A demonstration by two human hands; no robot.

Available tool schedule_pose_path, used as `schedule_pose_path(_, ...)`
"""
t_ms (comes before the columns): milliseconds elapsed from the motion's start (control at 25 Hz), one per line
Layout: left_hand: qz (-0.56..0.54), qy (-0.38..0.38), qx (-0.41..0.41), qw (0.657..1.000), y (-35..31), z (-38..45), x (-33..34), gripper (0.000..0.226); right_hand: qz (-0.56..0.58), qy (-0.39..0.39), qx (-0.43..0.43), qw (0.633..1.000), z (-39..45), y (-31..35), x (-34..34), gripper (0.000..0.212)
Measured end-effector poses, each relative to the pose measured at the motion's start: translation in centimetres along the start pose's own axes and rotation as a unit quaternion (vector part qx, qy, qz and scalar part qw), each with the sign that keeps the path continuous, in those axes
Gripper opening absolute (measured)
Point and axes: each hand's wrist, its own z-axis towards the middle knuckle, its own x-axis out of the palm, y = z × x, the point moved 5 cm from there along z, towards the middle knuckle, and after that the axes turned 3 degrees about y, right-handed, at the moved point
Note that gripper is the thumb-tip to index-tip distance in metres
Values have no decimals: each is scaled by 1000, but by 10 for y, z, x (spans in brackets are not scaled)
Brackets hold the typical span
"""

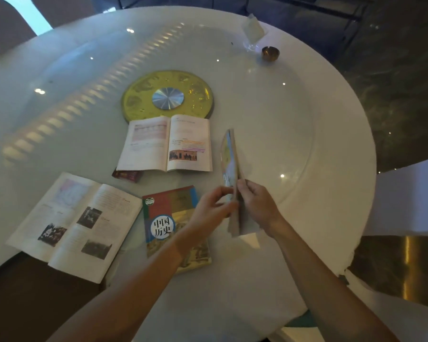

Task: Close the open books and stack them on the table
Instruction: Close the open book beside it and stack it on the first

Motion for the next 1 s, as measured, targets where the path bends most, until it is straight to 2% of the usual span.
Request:
schedule_pose_path(80, 10, 29, 11, 999, 2, -5, 0, 31, 38, 39, 16, 998, -1, 2, 22, 47)
schedule_pose_path(160, 7, 22, 4, 1000, 6, -15, -13, 40, 71, 48, 23, 996, 2, -1, 32, 35)
schedule_pose_path(240, 25, -42, -6, 999, 9, -26, -34, 42, 83, 42, 29, 995, 4, -4, 39, 27)
schedule_pose_path(320, 55, -156, -17, 986, 20, -40, -62, 38, 97, 47, 39, 993, 4, -4, 48, 24)
schedule_pose_path(360, 54, -210, -47, 975, 33, -48, -78, 39, 121, 54, 48, 990, 3, -4, 54, 23)
schedule_pose_path(440, -32, -257, -163, 952, 68, -61, -104, 48, 179, 67, 73, 979, 0, -8, 63, 24)
schedule_pose_path(480, -104, -242, -207, 942, 85, -68, -112, 48, 202, 76, 89, 972, -1, -10, 69, 24)
schedule_pose_path(560, -230, -196, -222, 927, 99, -83, -117, 33, 218, 96, 113, 965, -3, -19, 83, 25)
schedule_pose_path(640, -243, -227, -223, 916, 110, -95, -127, 24, 184, 92, 129, 970, -1, -32, 96, 26)
schedule_pose_path(760, -208, -303, -229, 901, 133, -101, -144, 26, 98, 61, 151, 982, 7, -58, 108, 25)
schedule_pose_path(880, -164, -333, -239, 897, 150, -102, -152, 24, -5, 46, 160, 986, 14, -78, 116, 19)
schedule_pose_path(1000, -114, -350, -237, 899, 161, -102, -155, 26, -43, 48, 182, 981, 14, -91, 125, 17)
